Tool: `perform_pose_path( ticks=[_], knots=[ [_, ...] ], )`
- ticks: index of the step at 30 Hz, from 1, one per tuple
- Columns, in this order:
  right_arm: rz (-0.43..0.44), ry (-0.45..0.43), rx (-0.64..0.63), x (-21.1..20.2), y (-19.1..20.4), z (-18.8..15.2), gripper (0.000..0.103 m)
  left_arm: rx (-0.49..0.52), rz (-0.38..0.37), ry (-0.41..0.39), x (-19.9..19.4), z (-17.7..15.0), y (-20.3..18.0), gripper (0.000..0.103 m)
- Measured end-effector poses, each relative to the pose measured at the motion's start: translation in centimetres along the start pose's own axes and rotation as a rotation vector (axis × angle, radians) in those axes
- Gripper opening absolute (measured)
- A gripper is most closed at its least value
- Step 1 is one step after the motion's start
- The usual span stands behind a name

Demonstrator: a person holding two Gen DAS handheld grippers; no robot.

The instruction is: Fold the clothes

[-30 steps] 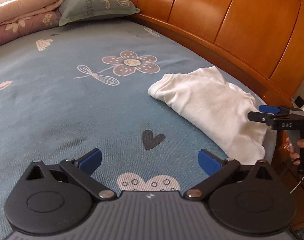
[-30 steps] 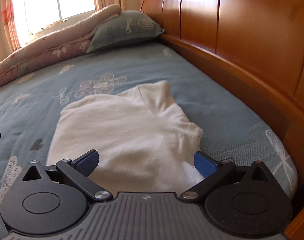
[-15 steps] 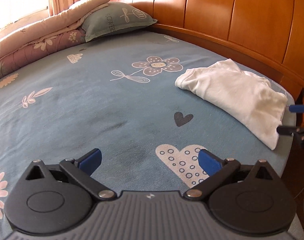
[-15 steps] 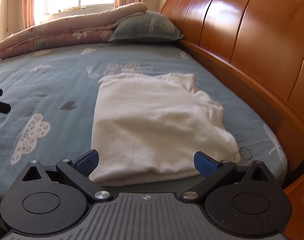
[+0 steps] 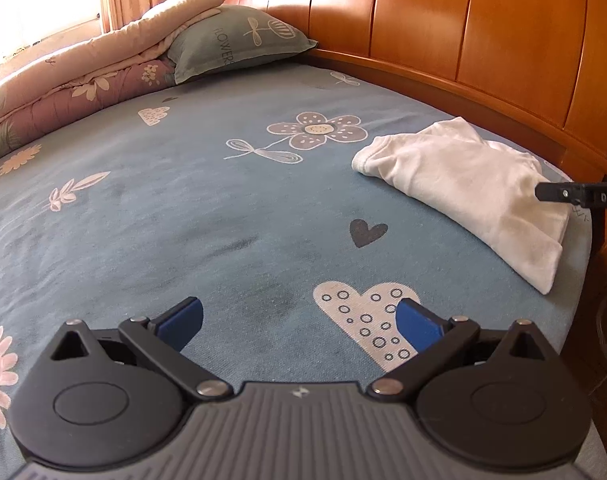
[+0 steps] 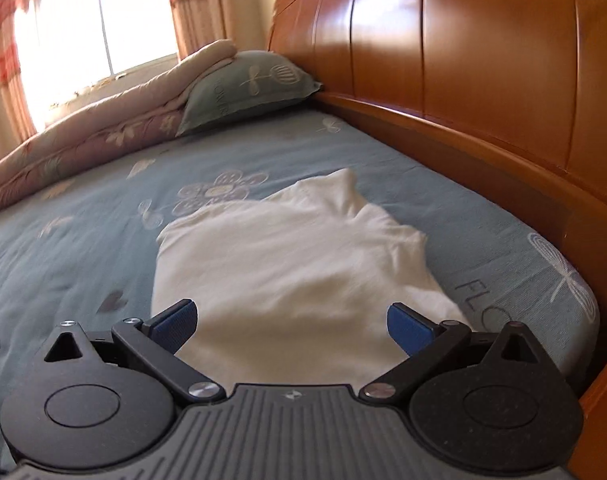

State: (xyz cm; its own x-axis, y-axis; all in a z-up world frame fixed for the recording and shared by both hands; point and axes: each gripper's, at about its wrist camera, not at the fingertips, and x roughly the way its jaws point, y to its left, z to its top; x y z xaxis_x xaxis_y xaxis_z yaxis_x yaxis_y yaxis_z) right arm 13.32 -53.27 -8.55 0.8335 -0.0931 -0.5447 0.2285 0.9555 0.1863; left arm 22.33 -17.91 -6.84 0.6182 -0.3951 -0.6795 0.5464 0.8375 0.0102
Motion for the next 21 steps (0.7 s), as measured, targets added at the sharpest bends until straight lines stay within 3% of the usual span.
perform_pose_path(
  ticks=[2, 4, 8, 10, 14, 17, 21],
  knots=[
    [-0.014, -0.002, 0.058, 1.4, -1.5, 0.4, 0.103, -0.004, -0.004, -0.004, 0.0, 0.0, 0.0, 0.102],
    [-0.042, 0.064, 0.117, 3.0, -2.9, -0.1, 0.103, 0.000, 0.001, 0.000, 0.1, -0.1, 0.0, 0.102],
    [-0.078, 0.028, 0.094, 2.0, -2.4, 0.0, 0.103, 0.011, 0.017, 0.006, 0.4, -0.3, 0.3, 0.102],
    [-0.071, -0.027, 0.058, 1.2, -1.7, 0.9, 0.103, 0.002, 0.024, 0.011, 0.7, -0.2, 0.5, 0.102],
    [-0.021, -0.059, 0.006, 2.4, -0.3, 3.3, 0.103, -0.010, 0.020, 0.005, 0.8, 0.0, 0.6, 0.102],
    [-0.031, 0.035, -0.010, 5.8, -0.1, 3.3, 0.103, 0.005, 0.027, 0.004, 0.8, -0.1, 0.4, 0.102],
    [-0.065, 0.053, -0.003, 6.9, -0.1, 2.5, 0.103, 0.019, 0.030, 0.016, 0.8, -0.4, 0.7, 0.102]
  ],
)
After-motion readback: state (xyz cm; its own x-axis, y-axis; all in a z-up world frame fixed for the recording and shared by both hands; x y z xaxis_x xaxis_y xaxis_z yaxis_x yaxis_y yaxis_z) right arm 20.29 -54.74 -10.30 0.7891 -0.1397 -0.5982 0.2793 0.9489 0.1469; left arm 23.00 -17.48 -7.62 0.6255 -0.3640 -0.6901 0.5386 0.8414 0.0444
